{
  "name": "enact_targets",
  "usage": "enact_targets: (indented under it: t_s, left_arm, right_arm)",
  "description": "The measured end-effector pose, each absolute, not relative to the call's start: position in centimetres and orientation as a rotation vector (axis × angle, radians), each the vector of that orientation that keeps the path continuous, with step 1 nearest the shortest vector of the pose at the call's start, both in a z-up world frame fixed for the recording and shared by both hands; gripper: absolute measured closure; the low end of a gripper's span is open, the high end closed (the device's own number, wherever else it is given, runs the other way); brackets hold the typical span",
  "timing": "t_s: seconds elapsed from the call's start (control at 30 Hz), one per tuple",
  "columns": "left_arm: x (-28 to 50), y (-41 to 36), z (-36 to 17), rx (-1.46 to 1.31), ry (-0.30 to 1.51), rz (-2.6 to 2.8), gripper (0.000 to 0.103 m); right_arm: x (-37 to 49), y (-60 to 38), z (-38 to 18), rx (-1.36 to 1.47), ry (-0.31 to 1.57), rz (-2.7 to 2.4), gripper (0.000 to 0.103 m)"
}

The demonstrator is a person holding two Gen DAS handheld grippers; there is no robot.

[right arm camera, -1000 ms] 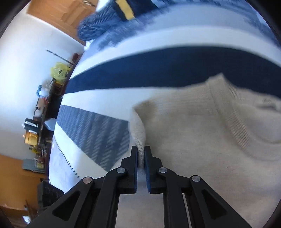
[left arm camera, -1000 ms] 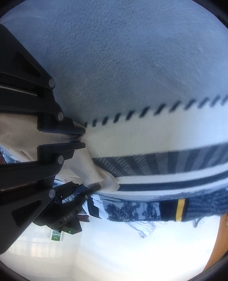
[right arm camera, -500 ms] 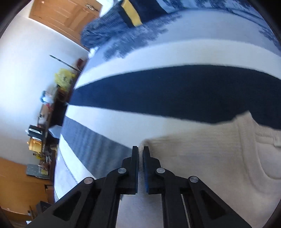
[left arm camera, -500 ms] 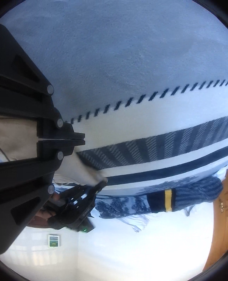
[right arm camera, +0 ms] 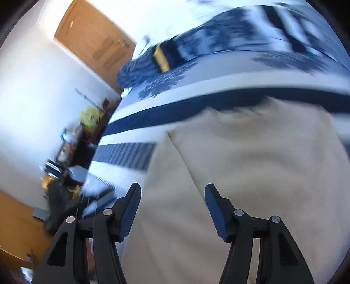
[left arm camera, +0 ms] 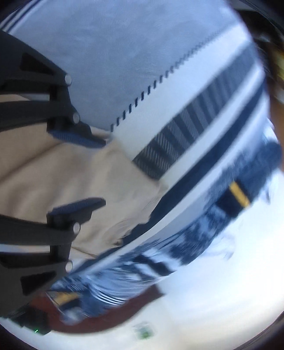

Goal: Fold small clothes
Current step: 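Lift the hem with both grippers and fold it toward the collar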

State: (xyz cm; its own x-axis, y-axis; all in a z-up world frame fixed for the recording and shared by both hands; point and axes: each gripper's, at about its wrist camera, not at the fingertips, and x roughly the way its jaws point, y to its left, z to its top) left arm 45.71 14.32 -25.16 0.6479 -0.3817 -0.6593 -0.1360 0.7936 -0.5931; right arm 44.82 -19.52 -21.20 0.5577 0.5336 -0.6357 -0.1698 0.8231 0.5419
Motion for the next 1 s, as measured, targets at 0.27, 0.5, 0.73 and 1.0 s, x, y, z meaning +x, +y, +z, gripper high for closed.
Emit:
enact_targets:
  t_s: [0.27, 0.5, 0.73, 1.0]
  left_arm:
    - [31.4, 10.9, -25.6, -0.425, 0.887, -0.15, 0.04]
    - [21.2, 15.2, -29.7, -0.352, 0.976, 0.016, 0.039]
    - [17.7, 17.7, -32.5, -0.444, 1.027, 0.022, 0.039]
    - [18.9, 12.9, -34.6, -0.271, 1.133, -0.043, 0.039]
  right_arm:
    - [21.6, -33.1, -27.7, 0.694, 0.906, 0.203, 0.031]
    - [14.8, -36.4, -35.6, 0.687, 1.038, 0.069, 0.043]
    - [12.5, -38.1, -37.3, 0.736, 1.052, 0.139, 0.054]
    - [10.4, -35.8, -37.6, 0.708, 1.093, 0.132, 0.074]
